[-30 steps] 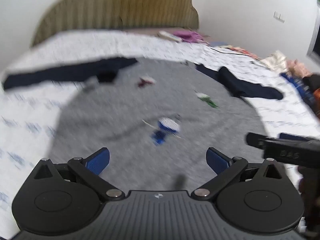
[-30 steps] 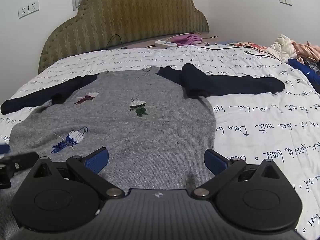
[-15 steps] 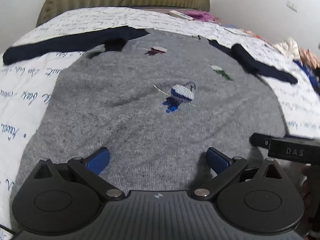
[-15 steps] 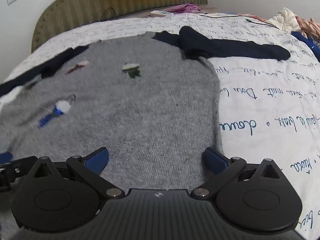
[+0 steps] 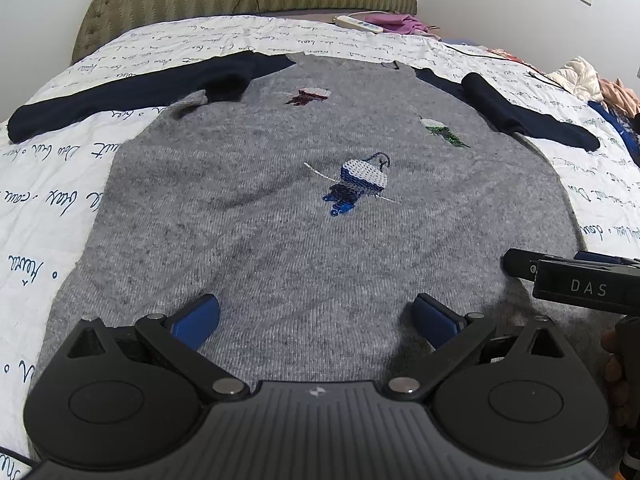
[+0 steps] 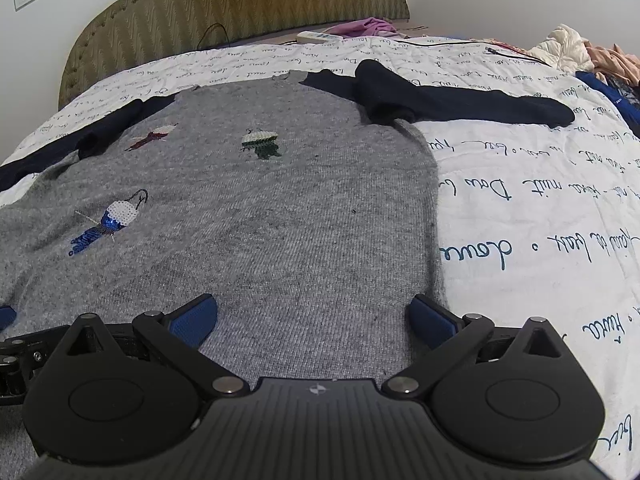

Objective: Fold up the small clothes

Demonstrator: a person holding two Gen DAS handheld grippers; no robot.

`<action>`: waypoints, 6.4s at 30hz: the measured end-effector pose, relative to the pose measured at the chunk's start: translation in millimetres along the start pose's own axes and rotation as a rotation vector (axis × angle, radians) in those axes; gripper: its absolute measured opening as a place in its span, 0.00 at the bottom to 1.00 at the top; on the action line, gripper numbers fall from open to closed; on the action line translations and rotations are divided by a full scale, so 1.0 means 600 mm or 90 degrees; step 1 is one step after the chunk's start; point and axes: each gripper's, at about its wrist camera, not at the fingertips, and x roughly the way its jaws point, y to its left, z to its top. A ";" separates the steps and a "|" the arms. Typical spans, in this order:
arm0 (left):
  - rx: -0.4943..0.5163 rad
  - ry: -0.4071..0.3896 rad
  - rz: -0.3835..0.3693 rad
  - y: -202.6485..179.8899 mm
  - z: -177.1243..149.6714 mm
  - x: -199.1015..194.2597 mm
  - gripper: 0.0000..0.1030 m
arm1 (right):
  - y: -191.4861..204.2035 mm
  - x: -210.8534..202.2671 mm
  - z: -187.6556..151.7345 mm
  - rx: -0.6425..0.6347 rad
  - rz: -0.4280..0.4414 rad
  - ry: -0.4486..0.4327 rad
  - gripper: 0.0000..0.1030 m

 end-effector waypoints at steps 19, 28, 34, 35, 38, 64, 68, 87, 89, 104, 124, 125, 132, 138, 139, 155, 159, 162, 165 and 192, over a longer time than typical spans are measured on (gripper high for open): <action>-0.010 0.026 -0.009 0.004 0.008 0.002 1.00 | 0.002 -0.001 -0.003 0.002 0.002 -0.012 1.00; 0.005 0.023 -0.003 0.002 0.004 0.000 1.00 | 0.003 -0.003 -0.010 0.004 0.002 -0.025 1.00; 0.004 0.019 -0.005 0.003 0.008 -0.003 1.00 | -0.002 -0.010 -0.018 -0.008 0.019 -0.044 1.00; -0.003 0.019 -0.008 0.006 0.010 -0.004 1.00 | -0.003 -0.012 -0.017 -0.010 0.021 -0.045 1.00; -0.022 0.019 -0.019 0.011 0.019 -0.004 1.00 | -0.004 -0.015 -0.014 -0.011 0.026 -0.047 1.00; 0.002 -0.069 -0.043 -0.013 0.137 0.040 1.00 | -0.018 0.026 0.038 -0.049 0.023 -0.017 1.00; 0.015 -0.063 -0.043 -0.018 0.154 0.068 1.00 | -0.027 0.022 0.022 -0.067 0.040 -0.030 1.00; 0.059 -0.097 -0.031 -0.049 0.158 0.178 1.00 | -0.365 0.089 0.201 0.198 -0.006 -0.221 0.99; 0.063 -0.097 -0.027 -0.051 0.158 0.179 1.00 | -0.431 0.119 0.221 0.291 -0.023 -0.231 0.96; 0.065 -0.097 -0.025 -0.052 0.158 0.180 1.00 | -0.559 0.255 0.236 0.452 -0.009 -0.209 0.18; 0.060 -0.098 -0.031 -0.048 0.160 0.179 1.00 | -0.094 0.196 0.270 0.092 0.316 -0.159 0.45; 0.060 -0.099 -0.031 -0.047 0.160 0.179 1.00 | -0.077 0.209 0.263 0.078 0.325 -0.128 0.62; 0.043 -0.106 -0.043 -0.040 0.160 0.169 1.00 | -0.149 0.161 0.233 0.181 0.393 -0.216 0.65; -0.181 -0.085 -0.294 -0.007 0.224 0.155 1.00 | -0.253 0.186 0.169 0.377 0.456 -0.237 0.66; -0.215 -0.070 -0.315 -0.007 0.237 0.169 1.00 | -0.259 0.191 0.172 0.390 0.471 -0.233 0.66; -0.233 0.043 -0.261 -0.109 0.298 0.294 0.11 | -0.312 0.233 0.154 0.522 0.557 -0.240 0.72; -0.152 0.005 -0.217 -0.122 0.326 0.273 0.10 | -0.324 0.233 0.149 0.539 0.555 -0.250 0.72; -0.131 -0.033 -0.213 -0.096 0.362 0.241 0.10 | -0.330 0.233 0.147 0.550 0.548 -0.257 0.73; -0.136 -0.064 -0.185 -0.036 0.403 0.211 0.10 | -0.333 0.237 0.146 0.556 0.543 -0.258 0.76; -0.230 -0.014 -0.145 0.170 0.349 0.285 0.09 | -0.213 0.339 0.283 0.236 0.266 -0.025 0.11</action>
